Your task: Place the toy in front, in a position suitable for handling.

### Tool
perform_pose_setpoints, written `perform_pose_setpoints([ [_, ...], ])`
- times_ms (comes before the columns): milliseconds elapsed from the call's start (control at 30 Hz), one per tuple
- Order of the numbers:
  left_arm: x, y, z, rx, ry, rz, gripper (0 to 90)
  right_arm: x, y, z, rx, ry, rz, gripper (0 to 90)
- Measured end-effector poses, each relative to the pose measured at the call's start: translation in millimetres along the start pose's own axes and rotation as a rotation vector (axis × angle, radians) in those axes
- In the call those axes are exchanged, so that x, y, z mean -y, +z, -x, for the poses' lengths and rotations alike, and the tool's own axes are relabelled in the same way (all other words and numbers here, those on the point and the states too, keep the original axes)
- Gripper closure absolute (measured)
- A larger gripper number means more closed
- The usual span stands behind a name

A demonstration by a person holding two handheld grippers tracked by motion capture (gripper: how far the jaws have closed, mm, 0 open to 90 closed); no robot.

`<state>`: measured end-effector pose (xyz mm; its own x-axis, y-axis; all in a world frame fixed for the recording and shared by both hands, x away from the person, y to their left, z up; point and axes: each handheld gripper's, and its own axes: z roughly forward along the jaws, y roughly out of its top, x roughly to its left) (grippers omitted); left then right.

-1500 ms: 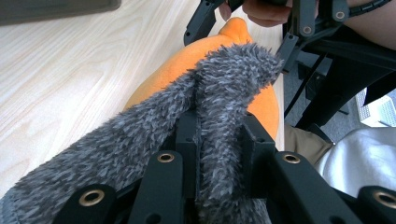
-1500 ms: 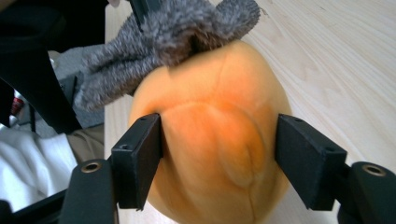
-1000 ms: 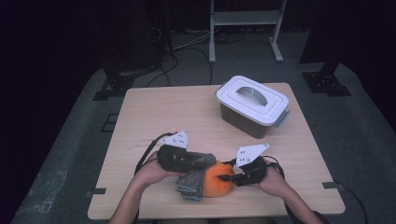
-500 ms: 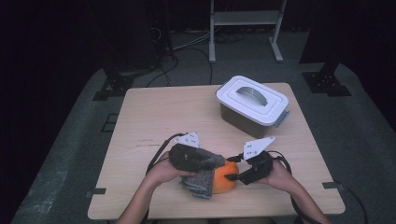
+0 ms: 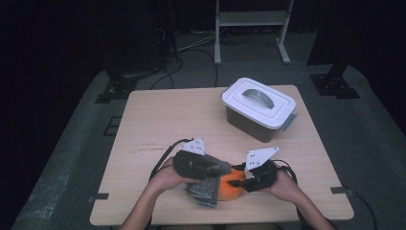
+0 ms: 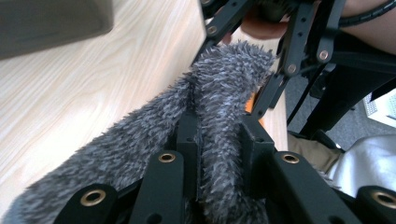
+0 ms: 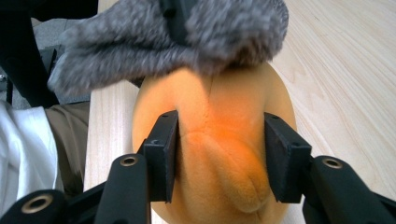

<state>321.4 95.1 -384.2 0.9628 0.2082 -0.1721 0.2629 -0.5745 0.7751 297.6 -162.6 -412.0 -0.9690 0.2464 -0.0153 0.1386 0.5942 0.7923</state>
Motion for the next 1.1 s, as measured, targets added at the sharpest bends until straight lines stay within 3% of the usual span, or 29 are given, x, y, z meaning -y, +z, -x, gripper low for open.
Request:
perform_pose_setpoints([
  [200,20.5,-14.0,-5.2,-0.037,-0.034,-0.015,72.6,6.5,-4.1,0.9,-0.011,-0.040,0.009,51.1],
  [333,36.2,-19.5,-5.9,-0.084,-0.039,-0.075,72.4,10.2,-7.0,2.9,-0.008,-0.041,0.017,51.0],
  [467,43.7,-24.1,-9.1,-0.068,-0.066,-0.048,72.4,11.1,-7.6,3.0,-0.005,-0.044,0.024,51.0],
  [600,38.2,-27.7,-10.5,-0.043,-0.071,0.005,72.4,12.1,-7.4,3.0,-0.008,-0.048,0.031,51.0],
  [767,11.0,-20.5,-1.5,0.002,-0.012,0.043,72.4,10.6,-5.7,0.7,-0.006,-0.068,0.035,51.0],
  [833,0.5,-13.4,4.2,0.013,0.016,0.032,72.4,8.4,-3.8,-1.0,-0.005,-0.086,0.036,50.9],
  [967,-14.3,4.1,16.6,0.016,0.079,-0.015,72.2,7.2,-2.7,-2.2,-0.006,-0.075,0.037,46.3],
  [1033,-13.5,6.3,16.8,0.006,0.083,-0.032,72.3,9.2,-4.1,-1.6,-0.006,-0.067,0.042,41.3],
  [1100,-9.4,4.9,13.7,0.005,0.062,-0.027,72.5,10.1,-6.1,-0.4,-0.015,-0.043,0.049,39.0],
])
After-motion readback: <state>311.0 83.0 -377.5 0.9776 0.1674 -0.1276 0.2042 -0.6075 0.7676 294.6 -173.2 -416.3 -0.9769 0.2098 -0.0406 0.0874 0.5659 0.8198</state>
